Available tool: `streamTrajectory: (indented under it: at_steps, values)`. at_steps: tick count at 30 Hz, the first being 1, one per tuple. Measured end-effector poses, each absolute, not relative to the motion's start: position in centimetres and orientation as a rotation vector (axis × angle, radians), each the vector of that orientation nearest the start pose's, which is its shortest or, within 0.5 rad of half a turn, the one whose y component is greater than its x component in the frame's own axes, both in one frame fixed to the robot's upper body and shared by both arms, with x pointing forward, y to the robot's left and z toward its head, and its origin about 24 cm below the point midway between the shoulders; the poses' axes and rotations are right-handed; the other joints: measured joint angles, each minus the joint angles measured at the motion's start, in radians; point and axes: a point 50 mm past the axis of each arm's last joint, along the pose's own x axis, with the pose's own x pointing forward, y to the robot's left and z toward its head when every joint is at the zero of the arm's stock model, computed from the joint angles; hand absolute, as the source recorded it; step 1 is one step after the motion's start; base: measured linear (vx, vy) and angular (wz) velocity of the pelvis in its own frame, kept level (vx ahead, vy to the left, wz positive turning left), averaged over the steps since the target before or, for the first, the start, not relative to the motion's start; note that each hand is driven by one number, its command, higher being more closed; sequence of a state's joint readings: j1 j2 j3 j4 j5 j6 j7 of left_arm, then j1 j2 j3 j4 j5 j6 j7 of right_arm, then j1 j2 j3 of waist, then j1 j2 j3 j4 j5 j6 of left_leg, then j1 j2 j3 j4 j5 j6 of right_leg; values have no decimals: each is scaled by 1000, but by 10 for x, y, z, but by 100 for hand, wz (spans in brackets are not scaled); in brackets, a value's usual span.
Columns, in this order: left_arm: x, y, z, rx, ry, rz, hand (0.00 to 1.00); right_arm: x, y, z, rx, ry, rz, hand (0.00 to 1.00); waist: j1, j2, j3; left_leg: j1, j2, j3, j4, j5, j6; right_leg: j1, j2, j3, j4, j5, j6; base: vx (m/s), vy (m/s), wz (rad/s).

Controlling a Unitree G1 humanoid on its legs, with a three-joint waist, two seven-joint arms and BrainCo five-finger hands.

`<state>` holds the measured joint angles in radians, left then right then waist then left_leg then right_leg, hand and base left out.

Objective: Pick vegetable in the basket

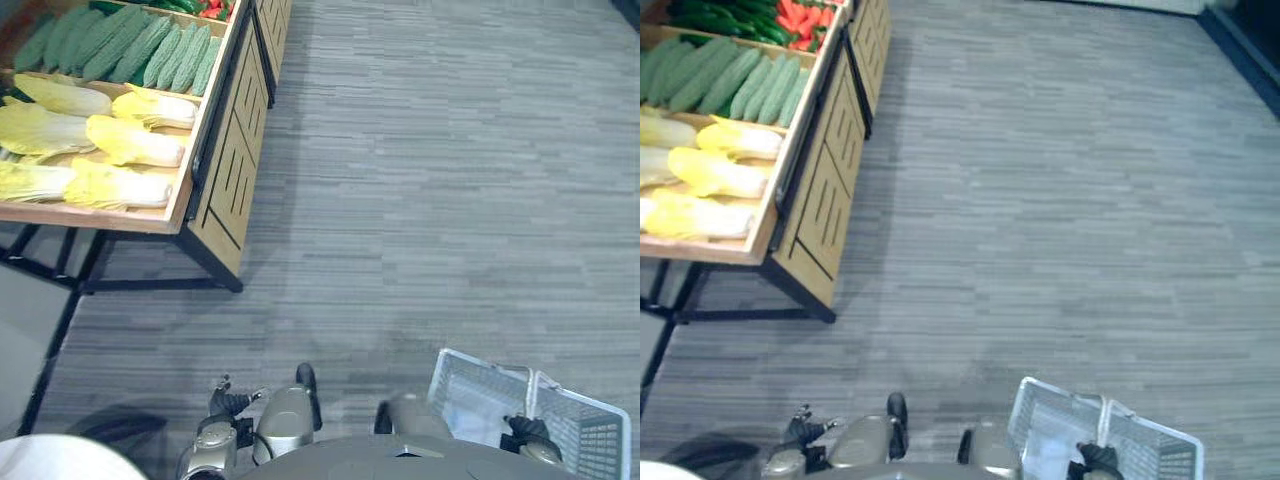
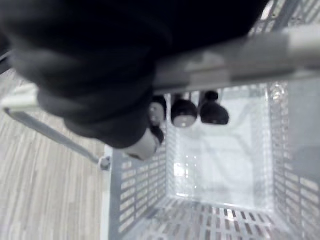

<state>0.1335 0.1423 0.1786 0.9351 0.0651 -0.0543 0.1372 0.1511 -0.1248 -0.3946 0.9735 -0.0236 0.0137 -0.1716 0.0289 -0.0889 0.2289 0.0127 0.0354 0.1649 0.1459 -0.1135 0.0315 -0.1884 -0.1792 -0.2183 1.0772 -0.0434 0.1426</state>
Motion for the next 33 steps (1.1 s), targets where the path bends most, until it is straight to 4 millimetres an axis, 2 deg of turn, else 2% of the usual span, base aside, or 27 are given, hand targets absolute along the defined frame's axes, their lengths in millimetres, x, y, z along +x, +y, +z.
streamTrajectory:
  at_steps: [1,2,3,4,6,7,8,9,10,11,13,14,15,16,17,20,21,22,23,24,25,27,28,29,30,31,33]
  values:
    - [104,240,-143,183,976,349,0,72,-260,-149,-40,1089,-606,100,-15,9,2,36,18,-57,-5,-33,-7,-56,4,-19,16,-90,-13,548,-55,94]
    - [108,241,-142,186,967,348,0,74,-260,-148,-40,1084,-604,100,-22,14,6,50,27,-73,-8,-40,-11,-74,5,-31,-7,-119,-17,649,-121,114]
    - [113,240,-140,186,951,346,0,74,-261,-148,-42,1081,-610,100,-30,25,13,88,43,-106,-28,-45,-18,-97,1,-64,-116,-163,-27,545,-160,96]
    - [115,237,-140,177,946,343,0,77,-262,-147,-42,1074,-608,100,-37,35,18,116,59,-125,-42,-45,-19,-111,3,-83,-287,-177,-38,548,-185,90]
    - [120,236,-139,175,935,342,0,82,-262,-146,-42,1057,-605,100,-42,46,25,135,80,-135,-44,-51,-29,-120,3,-67,-563,-149,-37,549,-269,76]
    - [123,236,-138,176,929,341,0,83,-263,-145,-44,1052,-607,100,-42,53,29,158,97,-150,-58,-67,-55,-118,0,-20,-786,-64,-32,571,-326,89]
    - [120,240,-138,178,933,357,0,81,-263,-146,-42,1056,-610,100,-40,43,25,193,105,-152,-74,-94,-97,-108,-11,56,-954,19,-14,599,-391,80]
    - [117,243,-138,191,940,362,0,80,-263,-146,-39,1059,-613,100,-39,31,22,214,109,-155,-81,-114,-122,-107,-27,84,-982,41,-7,503,-349,60]
    - [111,240,-143,178,971,366,0,84,-268,-144,-35,1046,-628,100,-39,73,38,258,158,-162,-66,-152,-151,-120,5,74,-857,120,-32,724,-525,33]
    - [103,231,-148,154,1004,360,0,91,-273,-141,-42,1029,-634,100,-35,104,28,229,187,-172,17,-143,-150,-156,24,65,-741,22,-85,479,-347,19]
    - [91,222,-154,122,1044,363,0,96,-277,-138,-51,1011,-625,100,-35,131,26,168,211,-180,172,-101,-165,-141,40,44,-694,-41,-111,564,-421,20]
    - [84,216,-157,101,1067,361,0,96,-279,-138,-62,1011,-619,100,-39,141,29,73,239,-188,380,-8,-200,-81,45,6,-698,-92,-118,665,-471,51]
    - [83,213,-158,96,1069,359,0,97,-278,-138,-68,1012,-612,100,-39,144,31,28,247,-190,485,21,-218,-41,49,-8,-713,-103,-127,629,-386,66]
    - [82,212,-157,85,1058,366,0,93,-281,-138,-89,1027,-602,100,-29,149,36,-46,273,-159,676,14,-223,47,64,-32,-767,-115,-133,475,-219,44]
    - [81,215,-156,91,1052,372,0,95,-282,-137,-115,1029,-580,100,-13,150,40,-103,298,-77,800,-25,-196,137,77,-55,-832,-125,-149,461,-188,33]
    - [85,217,-153,90,1025,380,0,103,-283,-134,-138,1012,-557,100,0,138,45,-199,284,99,752,-93,-159,262,72,-112,-939,-131,-152,391,-113,48]
    - [88,217,-152,91,1008,378,0,105,-285,-133,-144,1005,-559,100,8,137,45,-226,260,221,622,-108,-143,301,69,-158,-970,-132,-152,463,-27,81]
    - [90,216,-151,91,1002,376,0,105,-287,-132,-148,1003,-563,100,10,139,41,-221,225,372,433,-75,-123,340,69,-214,-989,-144,-137,385,-11,96]
    - [90,215,-151,90,1001,374,0,105,-291,-131,-155,1002,-569,100,10,144,37,-216,211,467,344,-27,-92,358,72,-244,-991,-158,-124,545,5,133]
    - [91,218,-151,95,1000,375,0,101,-286,-134,-139,1015,-570,100,11,123,16,-180,188,627,265,-57,52,376,59,-297,-967,-197,-100,523,8,143]
    - [93,218,-150,91,994,378,0,103,-282,-135,-129,1013,-564,100,15,93,2,-180,145,640,227,-80,94,368,34,-339,-900,-228,-75,646,5,158]
    - [88,221,-151,89,1018,390,0,109,-284,-133,-132,1003,-571,100,19,80,4,-139,95,568,187,-85,98,356,-30,-382,-683,-216,-49,601,40,154]
    - [82,217,-153,91,1039,376,0,106,-289,-132,-136,1004,-590,100,14,82,1,-86,65,494,138,-88,84,299,-95,-371,-422,-128,7,598,42,160]
    - [82,218,-153,102,1042,366,0,105,-290,-132,-134,1004,-596,100,10,83,0,-64,59,453,119,-87,76,258,-119,-335,-301,-71,33,554,-66,180]
    - [82,219,-153,122,1043,351,0,108,-289,-131,-131,994,-594,100,9,83,0,-30,60,380,84,-81,61,171,-113,-248,-139,-101,36,520,-187,178]
    - [82,219,-153,128,1048,345,0,113,-289,-128,-129,969,-593,100,4,90,-1,11,66,307,42,-61,30,95,-98,-196,-81,-152,21,498,-243,176]
    - [82,219,-153,129,1047,346,0,118,-289,-125,-133,940,-591,100,-18,111,6,51,95,202,-1,-38,-8,15,-75,-142,-154,-207,8,440,-361,182]
